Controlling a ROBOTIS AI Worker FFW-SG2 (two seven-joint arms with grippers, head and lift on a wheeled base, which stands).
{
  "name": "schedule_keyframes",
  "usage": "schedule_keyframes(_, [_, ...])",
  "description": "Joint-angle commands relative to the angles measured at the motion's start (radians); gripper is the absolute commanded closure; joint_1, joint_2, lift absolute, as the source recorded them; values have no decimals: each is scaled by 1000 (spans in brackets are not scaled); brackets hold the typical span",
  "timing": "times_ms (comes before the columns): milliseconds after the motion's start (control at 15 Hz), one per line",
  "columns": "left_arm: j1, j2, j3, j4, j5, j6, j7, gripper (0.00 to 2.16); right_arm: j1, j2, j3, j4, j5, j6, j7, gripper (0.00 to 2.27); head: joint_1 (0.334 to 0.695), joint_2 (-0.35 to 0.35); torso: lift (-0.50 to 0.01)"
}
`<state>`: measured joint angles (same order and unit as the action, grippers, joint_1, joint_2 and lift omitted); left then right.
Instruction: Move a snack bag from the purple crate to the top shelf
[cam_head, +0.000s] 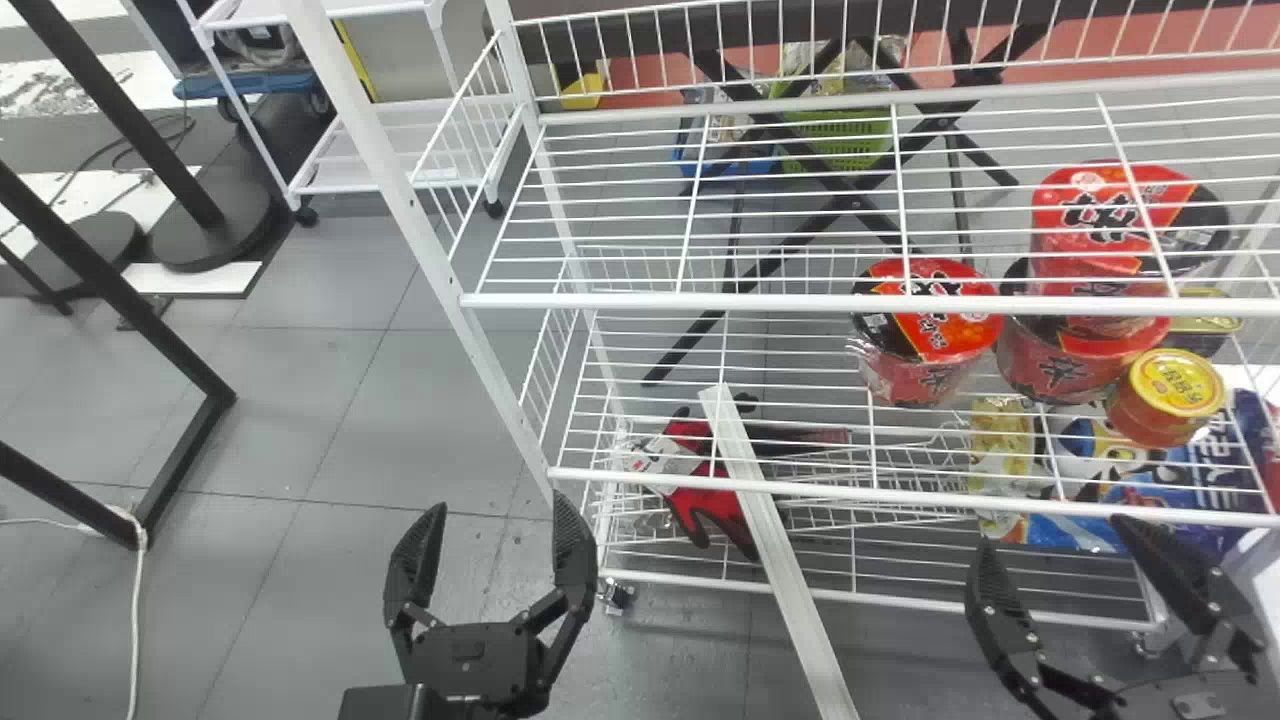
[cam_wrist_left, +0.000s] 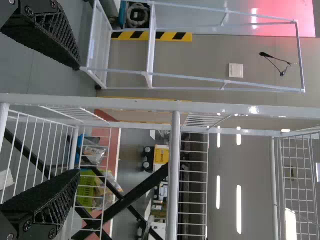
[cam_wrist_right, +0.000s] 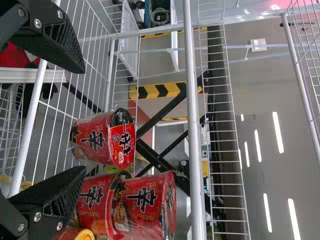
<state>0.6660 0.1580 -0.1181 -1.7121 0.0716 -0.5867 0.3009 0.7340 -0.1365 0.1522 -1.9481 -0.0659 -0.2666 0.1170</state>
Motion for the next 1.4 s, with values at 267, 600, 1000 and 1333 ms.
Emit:
schedule_keyframes(267, [-5,0,0,6,2,0,0,60,-4,2,-5,5,-12,5,-2,140,695,205,-454])
schedule_keyframes(600, [-11,0,0,12,5,12,0,60,41,3,-28,-89,-26,60,-2,144,695,199,-454])
schedule_keyframes(1000, [-31,0,-3,37,16,12,-8,60,186,18,-255,-394,-173,318,46,144,695,136,-454])
schedule_keyframes(1333, [-55,2,-11,68,22,15,-9,63,214,109,-568,-506,-399,594,138,154,695,-25,-454])
